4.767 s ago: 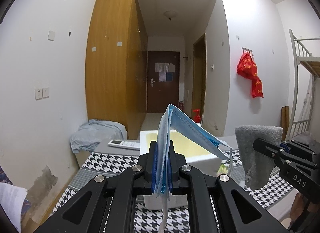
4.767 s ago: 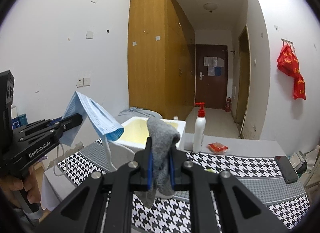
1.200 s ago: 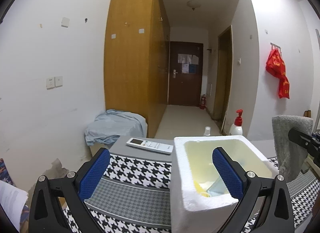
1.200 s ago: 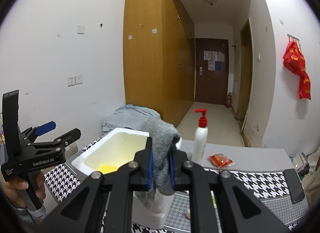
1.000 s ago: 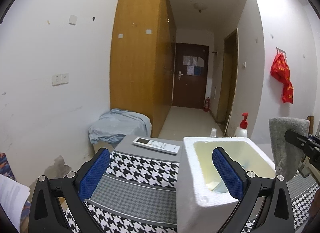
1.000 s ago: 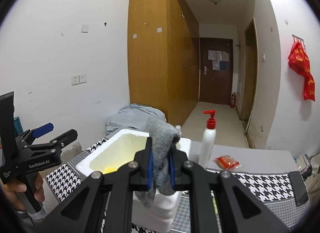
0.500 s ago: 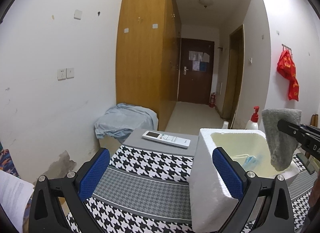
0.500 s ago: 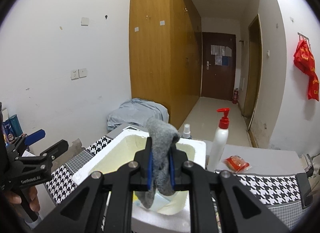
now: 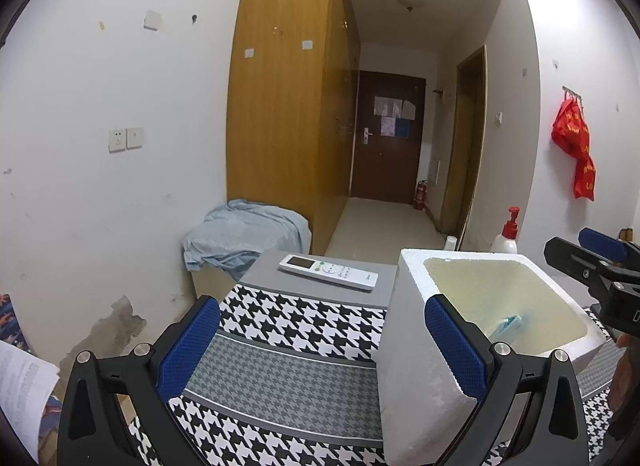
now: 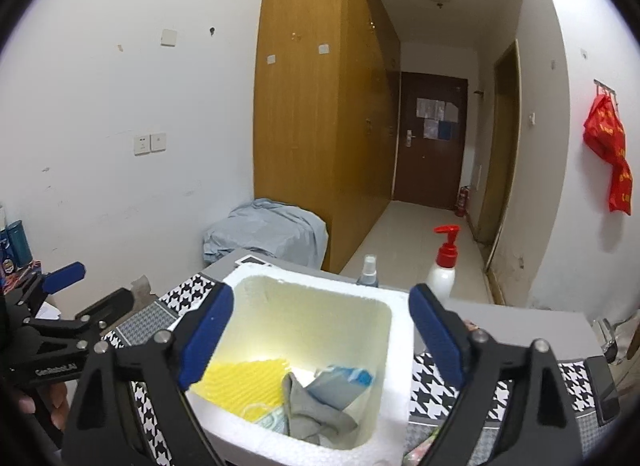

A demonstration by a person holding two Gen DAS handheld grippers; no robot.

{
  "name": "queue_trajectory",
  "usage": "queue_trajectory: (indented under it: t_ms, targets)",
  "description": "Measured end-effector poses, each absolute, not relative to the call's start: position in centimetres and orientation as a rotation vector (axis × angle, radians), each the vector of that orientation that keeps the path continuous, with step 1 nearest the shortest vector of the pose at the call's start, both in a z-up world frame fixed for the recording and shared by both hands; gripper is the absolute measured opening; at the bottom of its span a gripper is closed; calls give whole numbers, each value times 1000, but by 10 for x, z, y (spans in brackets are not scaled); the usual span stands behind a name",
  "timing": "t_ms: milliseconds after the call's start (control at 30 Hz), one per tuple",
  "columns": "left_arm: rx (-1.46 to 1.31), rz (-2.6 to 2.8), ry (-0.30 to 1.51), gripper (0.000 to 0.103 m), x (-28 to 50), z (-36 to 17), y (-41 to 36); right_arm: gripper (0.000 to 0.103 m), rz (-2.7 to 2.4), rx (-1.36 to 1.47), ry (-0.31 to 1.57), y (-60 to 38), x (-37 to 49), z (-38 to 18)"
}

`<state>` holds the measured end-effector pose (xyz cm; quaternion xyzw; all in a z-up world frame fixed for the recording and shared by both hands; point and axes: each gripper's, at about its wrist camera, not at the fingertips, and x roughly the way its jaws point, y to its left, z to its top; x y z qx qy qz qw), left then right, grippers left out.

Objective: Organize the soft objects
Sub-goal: 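Withdraw both tools from the box back over the runner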

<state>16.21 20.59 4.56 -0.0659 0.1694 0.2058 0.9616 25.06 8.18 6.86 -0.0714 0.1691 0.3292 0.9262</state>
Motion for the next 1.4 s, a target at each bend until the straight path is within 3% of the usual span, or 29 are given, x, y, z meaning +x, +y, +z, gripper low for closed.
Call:
queue_trajectory:
  t_ms: [133, 300, 900, 1400]
  targets:
    - [-126, 412, 338, 102, 160, 47, 203, 93, 679, -140, 362, 82, 251, 67]
    - [-128, 406, 335, 102, 157, 48, 201, 102, 677, -131, 351, 78, 245, 69]
    - [-88, 388, 325, 102, 151, 54, 175, 103, 639, -14, 480, 52, 244, 70]
    - [-83, 364, 316, 102, 140, 56, 157, 103, 594, 41, 448, 29, 226, 67]
